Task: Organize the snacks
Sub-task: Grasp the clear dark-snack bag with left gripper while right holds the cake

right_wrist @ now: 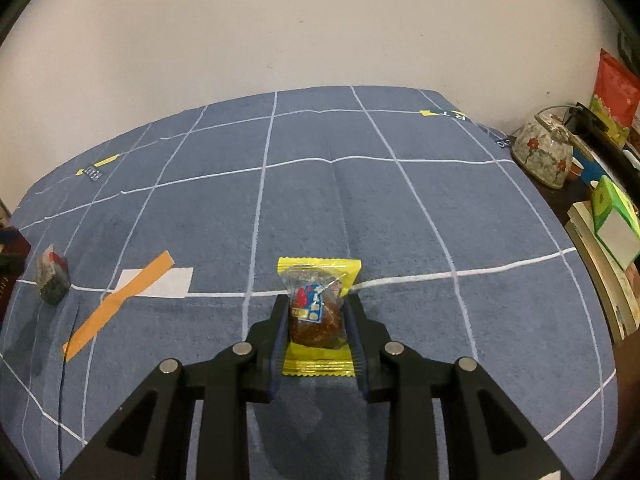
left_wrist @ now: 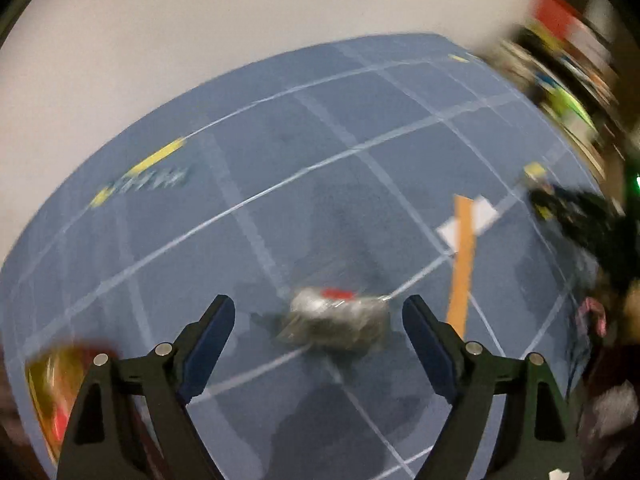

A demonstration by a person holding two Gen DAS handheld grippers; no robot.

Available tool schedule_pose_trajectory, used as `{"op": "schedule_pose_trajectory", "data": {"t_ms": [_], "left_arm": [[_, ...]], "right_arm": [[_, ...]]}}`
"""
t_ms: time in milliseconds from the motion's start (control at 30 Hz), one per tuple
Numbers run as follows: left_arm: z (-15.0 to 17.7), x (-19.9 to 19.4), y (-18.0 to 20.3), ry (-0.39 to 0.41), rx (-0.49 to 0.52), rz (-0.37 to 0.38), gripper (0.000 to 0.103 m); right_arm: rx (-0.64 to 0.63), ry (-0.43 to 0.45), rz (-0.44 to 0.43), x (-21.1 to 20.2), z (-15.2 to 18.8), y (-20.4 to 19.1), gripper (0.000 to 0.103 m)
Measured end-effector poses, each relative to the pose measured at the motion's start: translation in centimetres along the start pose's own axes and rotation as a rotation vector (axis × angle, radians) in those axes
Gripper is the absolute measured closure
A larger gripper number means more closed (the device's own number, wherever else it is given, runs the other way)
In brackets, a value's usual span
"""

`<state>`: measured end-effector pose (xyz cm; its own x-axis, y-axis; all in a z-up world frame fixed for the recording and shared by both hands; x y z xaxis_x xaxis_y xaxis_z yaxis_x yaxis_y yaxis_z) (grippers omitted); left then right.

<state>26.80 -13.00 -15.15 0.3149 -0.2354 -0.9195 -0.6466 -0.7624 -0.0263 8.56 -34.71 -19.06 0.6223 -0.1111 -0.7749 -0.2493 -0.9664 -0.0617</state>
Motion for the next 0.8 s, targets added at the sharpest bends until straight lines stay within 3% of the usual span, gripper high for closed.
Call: {"op": "schedule_pose_trajectory", "data": {"t_ms": [133, 300, 400, 467, 500, 667, 800], "left_arm": [[0.0, 2.4, 0.0, -0.050, 0.113, 0.004, 0.019], [0.4, 3.5, 0.5, -0.084, 0.123, 0.092, 0.019], [0.9, 3.7, 0.8, -0.072, 0.174, 0.045, 0.021], [1.2, 4.2, 1.3, -0.064, 0.171, 0.067, 0.045], [1.1, 4.1, 1.3, -0.050, 0.141, 0.087, 0.045], [2.4, 3.3, 0.1, -0.018, -0.043, 0.006, 0.045], [5.8, 1.1, -0.6, -0.012, -0.287, 0.055, 0.045]], "right_arm": [[0.014, 0.004, -0.017, 0.0, 0.0, 0.1, 0.074], [0.020, 0.007, -0.025, 0.1, 0.0, 0.3, 0.074], [0.018, 0.008, -0.024, 0.2, -0.1, 0.4, 0.074], [0.019, 0.008, -0.025, 0.2, -0.1, 0.4, 0.074], [0.018, 0.008, -0.023, 0.3, -0.1, 0.4, 0.074], [0.009, 0.009, -0.013, 0.3, -0.1, 0.3, 0.074], [-0.004, 0.008, 0.003, 0.3, -0.1, 0.1, 0.074]]}}
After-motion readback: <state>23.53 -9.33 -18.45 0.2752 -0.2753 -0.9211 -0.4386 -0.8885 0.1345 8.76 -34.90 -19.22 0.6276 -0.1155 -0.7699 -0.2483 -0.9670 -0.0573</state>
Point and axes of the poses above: each gripper's, at about its wrist camera, not at the fingertips, and x roughly the way its jaws point, y to its right, z to its underside, the point moved 8 cm from there along x, roughly the way its jaws point
